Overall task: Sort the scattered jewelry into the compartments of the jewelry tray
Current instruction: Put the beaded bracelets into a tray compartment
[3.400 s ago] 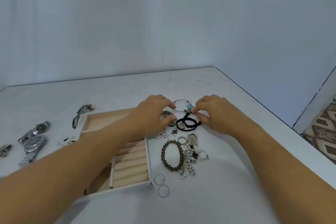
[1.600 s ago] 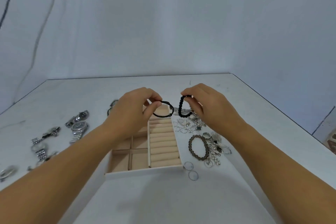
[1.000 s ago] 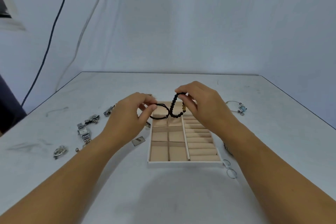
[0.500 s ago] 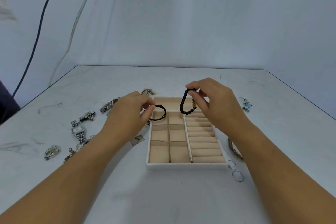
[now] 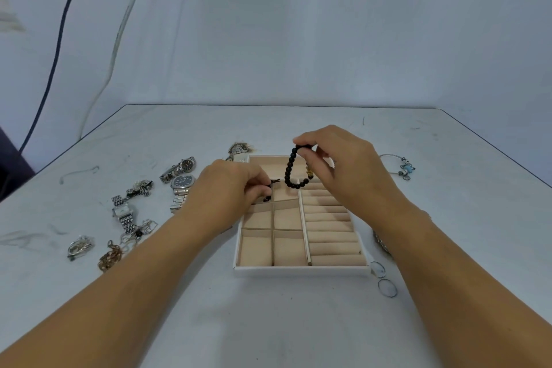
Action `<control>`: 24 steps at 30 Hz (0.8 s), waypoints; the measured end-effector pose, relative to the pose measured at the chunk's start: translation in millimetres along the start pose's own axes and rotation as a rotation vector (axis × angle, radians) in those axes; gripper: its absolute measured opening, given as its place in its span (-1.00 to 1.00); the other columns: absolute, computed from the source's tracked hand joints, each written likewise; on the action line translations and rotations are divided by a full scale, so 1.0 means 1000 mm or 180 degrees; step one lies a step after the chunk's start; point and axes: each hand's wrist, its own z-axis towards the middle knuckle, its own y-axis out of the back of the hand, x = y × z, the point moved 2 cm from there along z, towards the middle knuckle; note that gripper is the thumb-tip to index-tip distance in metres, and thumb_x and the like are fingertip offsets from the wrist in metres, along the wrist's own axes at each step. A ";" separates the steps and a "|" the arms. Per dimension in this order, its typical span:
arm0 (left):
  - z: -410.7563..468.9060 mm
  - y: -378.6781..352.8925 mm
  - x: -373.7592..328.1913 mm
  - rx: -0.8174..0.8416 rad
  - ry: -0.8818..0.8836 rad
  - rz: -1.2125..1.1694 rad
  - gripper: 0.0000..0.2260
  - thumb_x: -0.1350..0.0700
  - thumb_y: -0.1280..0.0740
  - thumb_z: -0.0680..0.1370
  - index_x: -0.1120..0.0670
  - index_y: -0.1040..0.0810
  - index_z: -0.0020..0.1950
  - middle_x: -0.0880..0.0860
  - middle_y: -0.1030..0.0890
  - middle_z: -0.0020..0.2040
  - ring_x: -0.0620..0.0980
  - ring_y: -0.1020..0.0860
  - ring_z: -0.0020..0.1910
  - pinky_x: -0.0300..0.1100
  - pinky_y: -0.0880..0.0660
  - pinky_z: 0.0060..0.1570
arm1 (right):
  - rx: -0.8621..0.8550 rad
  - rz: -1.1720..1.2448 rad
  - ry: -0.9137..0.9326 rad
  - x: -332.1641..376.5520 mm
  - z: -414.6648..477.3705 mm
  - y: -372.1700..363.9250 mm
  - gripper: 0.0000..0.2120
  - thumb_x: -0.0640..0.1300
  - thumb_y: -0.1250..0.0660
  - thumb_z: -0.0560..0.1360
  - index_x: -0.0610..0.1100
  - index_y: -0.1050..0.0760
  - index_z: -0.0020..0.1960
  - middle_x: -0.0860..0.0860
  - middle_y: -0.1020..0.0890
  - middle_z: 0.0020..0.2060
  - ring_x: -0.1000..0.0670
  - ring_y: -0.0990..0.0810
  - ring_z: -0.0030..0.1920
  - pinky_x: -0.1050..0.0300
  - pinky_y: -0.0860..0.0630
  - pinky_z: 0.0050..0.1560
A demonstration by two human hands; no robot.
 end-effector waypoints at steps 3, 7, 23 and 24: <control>-0.001 0.001 0.000 0.0127 -0.0098 0.0268 -0.89 -0.04 -0.40 0.47 -0.13 -0.66 -0.03 -0.23 -0.57 -0.32 -0.17 -0.43 -0.13 -0.27 -0.35 -0.10 | 0.0018 0.0015 0.0004 0.001 -0.001 0.000 -0.85 -0.18 -0.31 0.52 -0.14 -0.57 0.07 0.00 -0.62 -0.11 0.05 -0.58 -0.21 0.09 -0.55 -0.14; 0.000 0.003 0.003 0.0019 -0.0167 0.0429 -0.90 -0.06 -0.39 0.47 -0.12 -0.62 -0.05 -0.23 -0.55 -0.33 -0.11 -0.36 -0.10 -0.10 -0.34 0.05 | 0.0022 0.0029 -0.0028 0.002 -0.002 0.001 -0.86 -0.19 -0.32 0.52 -0.13 -0.58 0.06 0.01 -0.62 -0.11 0.09 -0.56 -0.21 0.15 -0.53 -0.13; 0.005 0.002 0.013 0.0288 -0.0142 0.0784 -0.83 -0.21 -0.30 0.48 -0.21 -0.64 -0.10 -0.22 -0.47 0.04 -0.08 -0.25 0.15 -0.13 -0.09 0.00 | 0.0079 -0.0007 0.0044 0.006 0.000 -0.006 -0.85 -0.18 -0.31 0.52 -0.13 -0.57 0.07 0.00 -0.62 -0.12 0.05 -0.57 -0.22 0.06 -0.56 -0.15; 0.005 0.002 0.015 0.0359 -0.0119 0.0795 -0.82 -0.22 -0.29 0.48 -0.22 -0.64 -0.09 -0.24 -0.46 0.07 -0.08 -0.24 0.17 -0.13 -0.07 0.01 | 0.0073 -0.0018 0.0046 0.006 0.001 -0.006 -0.85 -0.18 -0.32 0.52 -0.14 -0.57 0.07 0.00 -0.62 -0.12 0.05 -0.57 -0.22 0.07 -0.56 -0.15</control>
